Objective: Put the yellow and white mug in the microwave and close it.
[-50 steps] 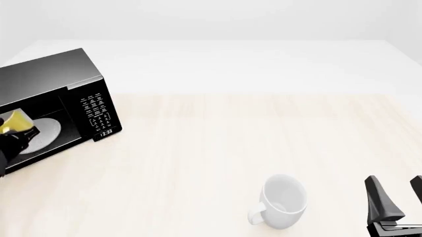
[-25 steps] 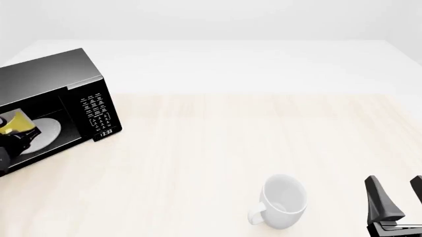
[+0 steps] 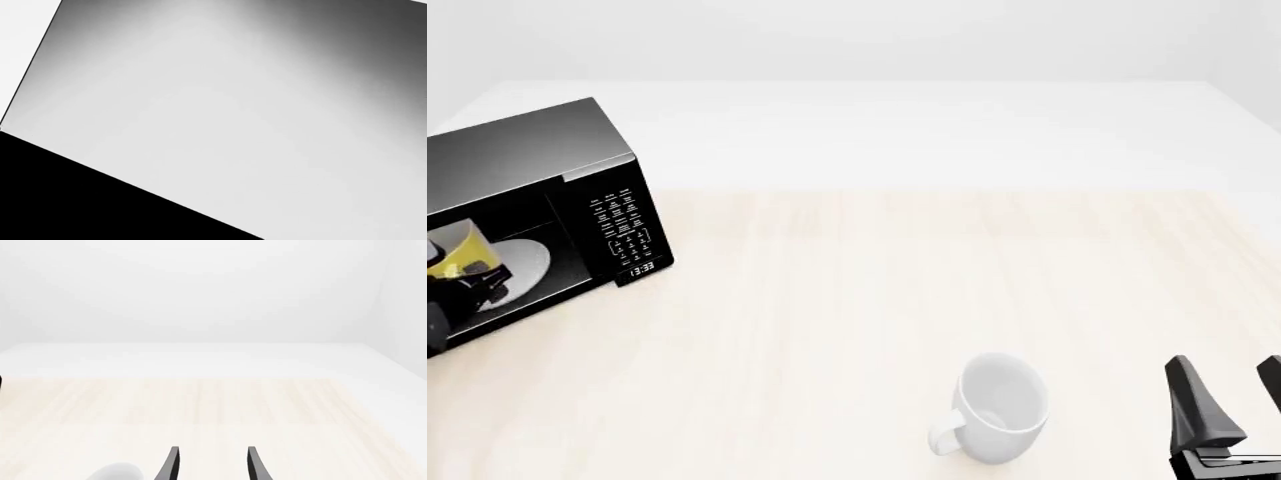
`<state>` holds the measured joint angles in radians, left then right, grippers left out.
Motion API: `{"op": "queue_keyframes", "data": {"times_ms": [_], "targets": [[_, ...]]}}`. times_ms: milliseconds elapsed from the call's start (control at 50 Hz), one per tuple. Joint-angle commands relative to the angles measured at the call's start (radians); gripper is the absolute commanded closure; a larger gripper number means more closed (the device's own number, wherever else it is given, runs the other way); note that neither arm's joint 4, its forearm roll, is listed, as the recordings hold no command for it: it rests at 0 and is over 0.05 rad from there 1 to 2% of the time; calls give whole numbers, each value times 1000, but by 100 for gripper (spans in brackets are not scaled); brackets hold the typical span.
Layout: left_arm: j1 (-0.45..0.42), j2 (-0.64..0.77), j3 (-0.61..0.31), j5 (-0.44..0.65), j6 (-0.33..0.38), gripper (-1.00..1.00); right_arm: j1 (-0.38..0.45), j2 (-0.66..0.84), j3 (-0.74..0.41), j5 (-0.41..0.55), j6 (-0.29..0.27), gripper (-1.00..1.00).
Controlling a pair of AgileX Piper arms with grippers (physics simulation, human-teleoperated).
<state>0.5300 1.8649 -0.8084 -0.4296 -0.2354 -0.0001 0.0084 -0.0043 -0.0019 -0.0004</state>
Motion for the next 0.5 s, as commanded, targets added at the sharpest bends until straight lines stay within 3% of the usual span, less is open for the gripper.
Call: {"op": "queue_keyframes", "data": {"times_ms": [20, 500], "targets": [[-4, 34, -13, 14, 9, -100, 0, 0, 0, 0, 0, -100], [-26, -51, 49, -1, 18, -100, 0, 0, 0, 0, 0, -100]]}}
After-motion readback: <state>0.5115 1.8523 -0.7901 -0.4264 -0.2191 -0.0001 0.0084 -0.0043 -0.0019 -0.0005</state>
